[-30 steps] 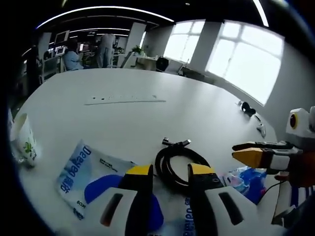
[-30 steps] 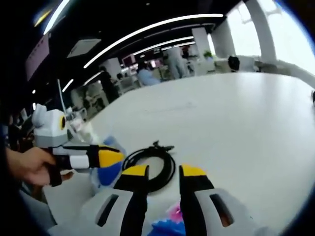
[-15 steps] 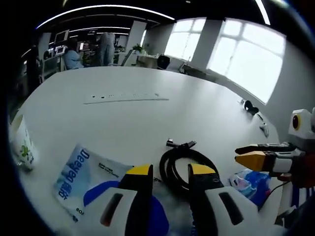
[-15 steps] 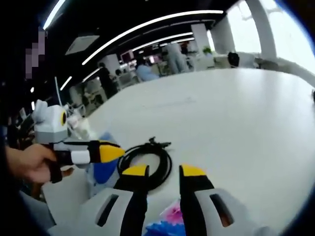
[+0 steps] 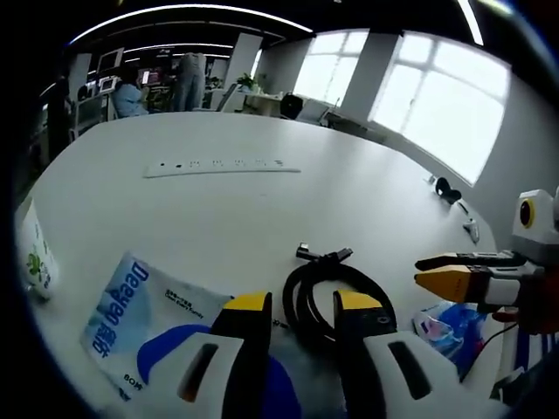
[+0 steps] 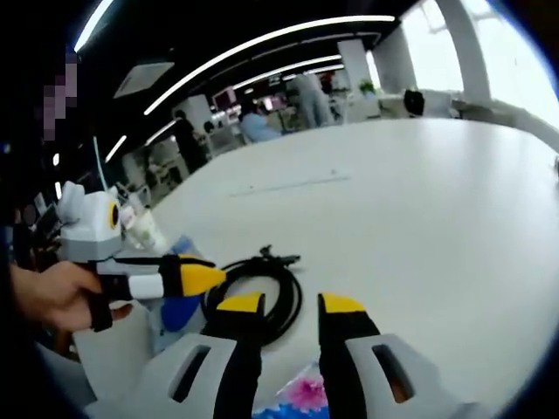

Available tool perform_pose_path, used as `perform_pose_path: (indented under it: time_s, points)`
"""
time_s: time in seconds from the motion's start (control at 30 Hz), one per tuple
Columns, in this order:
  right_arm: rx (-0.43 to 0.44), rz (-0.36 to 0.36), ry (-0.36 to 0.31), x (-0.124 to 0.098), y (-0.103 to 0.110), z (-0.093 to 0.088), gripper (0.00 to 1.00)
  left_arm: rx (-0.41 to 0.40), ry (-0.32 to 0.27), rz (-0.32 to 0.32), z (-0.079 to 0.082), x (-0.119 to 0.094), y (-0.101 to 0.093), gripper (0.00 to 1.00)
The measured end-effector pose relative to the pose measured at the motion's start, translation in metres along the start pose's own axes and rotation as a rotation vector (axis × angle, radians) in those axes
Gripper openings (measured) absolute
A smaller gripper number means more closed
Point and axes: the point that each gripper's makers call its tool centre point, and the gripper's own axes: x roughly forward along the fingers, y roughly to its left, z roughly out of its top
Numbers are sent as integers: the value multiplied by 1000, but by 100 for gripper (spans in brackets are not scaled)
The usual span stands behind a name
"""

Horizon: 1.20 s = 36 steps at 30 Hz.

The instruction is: Arrange the tabletop items into an orderly group along one side of the table until the central work area is clear of visible clutter.

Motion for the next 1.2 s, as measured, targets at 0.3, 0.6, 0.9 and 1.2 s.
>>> perform_pose_path:
  time_s: [0.3,0.6,0.9,1.2]
  points:
    - [1,18,27,10,5,-5,21,17,19,6,-4,8,3,26]
    - [-3,19,45,17,4,-7,21,28,27,4,-3,12,2,26]
    - [0,9,88,25,3,-13,21,74,46,1,-9,19,-3,26]
    - [-2,1,104,31,5,-16,21,89,50,-1,-8,21,-2,25]
